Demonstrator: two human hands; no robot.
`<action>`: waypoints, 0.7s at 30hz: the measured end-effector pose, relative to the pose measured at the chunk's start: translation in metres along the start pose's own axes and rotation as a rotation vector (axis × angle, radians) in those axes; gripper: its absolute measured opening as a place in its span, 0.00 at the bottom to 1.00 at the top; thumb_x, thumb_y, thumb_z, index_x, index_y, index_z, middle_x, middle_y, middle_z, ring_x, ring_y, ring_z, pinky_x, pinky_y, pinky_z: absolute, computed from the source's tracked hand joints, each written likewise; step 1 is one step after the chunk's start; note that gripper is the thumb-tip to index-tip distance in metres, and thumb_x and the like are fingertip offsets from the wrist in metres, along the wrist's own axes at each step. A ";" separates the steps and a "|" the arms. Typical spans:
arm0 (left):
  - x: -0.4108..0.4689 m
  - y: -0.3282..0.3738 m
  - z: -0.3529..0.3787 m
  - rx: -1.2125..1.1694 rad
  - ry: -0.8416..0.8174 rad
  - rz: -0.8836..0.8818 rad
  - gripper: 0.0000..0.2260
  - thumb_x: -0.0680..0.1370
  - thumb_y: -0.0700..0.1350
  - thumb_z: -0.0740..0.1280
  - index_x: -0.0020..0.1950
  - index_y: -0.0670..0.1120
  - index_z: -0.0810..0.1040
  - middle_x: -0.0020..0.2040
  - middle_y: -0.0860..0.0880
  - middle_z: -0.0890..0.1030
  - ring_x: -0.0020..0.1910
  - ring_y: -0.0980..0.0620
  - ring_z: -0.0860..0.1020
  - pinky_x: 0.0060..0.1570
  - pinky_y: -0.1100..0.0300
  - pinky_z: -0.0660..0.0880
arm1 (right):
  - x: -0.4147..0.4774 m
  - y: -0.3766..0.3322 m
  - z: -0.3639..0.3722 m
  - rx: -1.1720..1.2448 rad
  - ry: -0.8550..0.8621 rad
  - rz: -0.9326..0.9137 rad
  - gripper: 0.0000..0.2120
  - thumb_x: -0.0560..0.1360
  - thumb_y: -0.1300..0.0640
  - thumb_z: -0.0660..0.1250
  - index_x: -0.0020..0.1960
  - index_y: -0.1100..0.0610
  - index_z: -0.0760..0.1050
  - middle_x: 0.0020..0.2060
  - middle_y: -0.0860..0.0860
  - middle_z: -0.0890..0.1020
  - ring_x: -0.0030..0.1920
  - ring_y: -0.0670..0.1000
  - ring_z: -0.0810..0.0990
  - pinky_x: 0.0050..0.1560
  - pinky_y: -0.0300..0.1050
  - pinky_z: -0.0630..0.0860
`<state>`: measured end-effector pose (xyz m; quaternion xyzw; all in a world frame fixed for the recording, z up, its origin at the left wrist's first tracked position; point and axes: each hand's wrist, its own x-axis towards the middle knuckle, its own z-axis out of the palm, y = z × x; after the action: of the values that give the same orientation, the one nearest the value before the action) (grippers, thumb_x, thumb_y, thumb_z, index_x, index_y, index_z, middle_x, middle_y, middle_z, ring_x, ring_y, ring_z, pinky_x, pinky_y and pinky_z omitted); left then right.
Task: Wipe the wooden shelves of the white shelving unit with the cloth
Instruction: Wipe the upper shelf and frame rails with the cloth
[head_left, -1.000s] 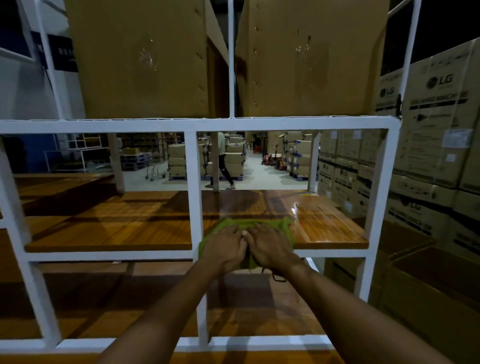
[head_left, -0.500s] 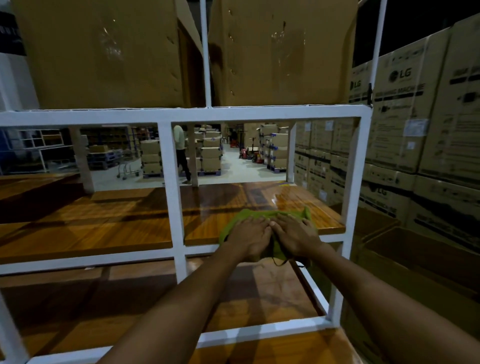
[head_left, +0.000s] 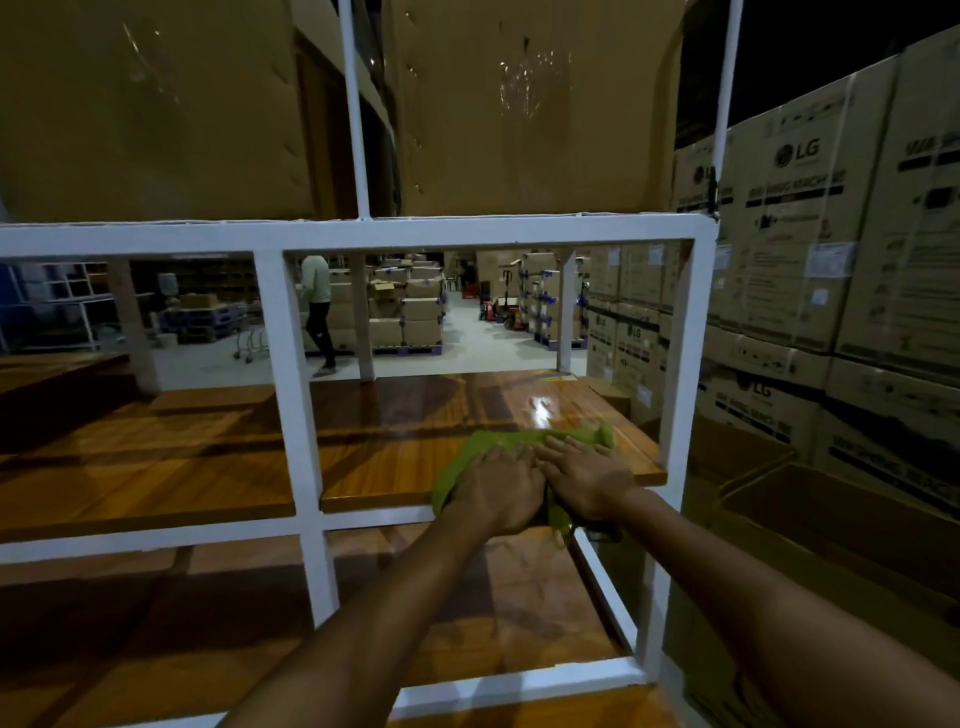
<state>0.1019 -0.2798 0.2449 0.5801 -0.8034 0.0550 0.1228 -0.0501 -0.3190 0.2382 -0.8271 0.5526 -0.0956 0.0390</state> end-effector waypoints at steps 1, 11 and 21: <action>0.004 0.007 0.002 -0.044 0.029 0.013 0.21 0.82 0.50 0.50 0.67 0.43 0.73 0.69 0.41 0.74 0.68 0.39 0.71 0.67 0.46 0.65 | 0.001 0.009 -0.001 -0.010 -0.008 0.021 0.24 0.84 0.44 0.42 0.79 0.44 0.54 0.80 0.47 0.53 0.79 0.51 0.49 0.76 0.60 0.49; 0.063 0.024 0.003 0.038 -0.173 0.021 0.22 0.85 0.45 0.47 0.76 0.37 0.62 0.78 0.39 0.59 0.77 0.42 0.57 0.76 0.49 0.52 | 0.031 0.039 -0.011 -0.067 -0.062 0.139 0.27 0.83 0.42 0.42 0.80 0.46 0.49 0.81 0.49 0.49 0.80 0.55 0.47 0.75 0.63 0.46; 0.048 0.037 0.013 0.007 -0.021 -0.001 0.20 0.85 0.43 0.49 0.74 0.36 0.66 0.74 0.38 0.66 0.74 0.42 0.62 0.75 0.49 0.55 | 0.016 0.046 -0.014 -0.098 -0.106 0.074 0.27 0.83 0.43 0.41 0.81 0.48 0.46 0.80 0.51 0.46 0.80 0.55 0.44 0.76 0.63 0.45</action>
<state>0.0507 -0.3145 0.2470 0.5815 -0.8041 0.0517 0.1125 -0.0883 -0.3512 0.2460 -0.8110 0.5838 -0.0228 0.0312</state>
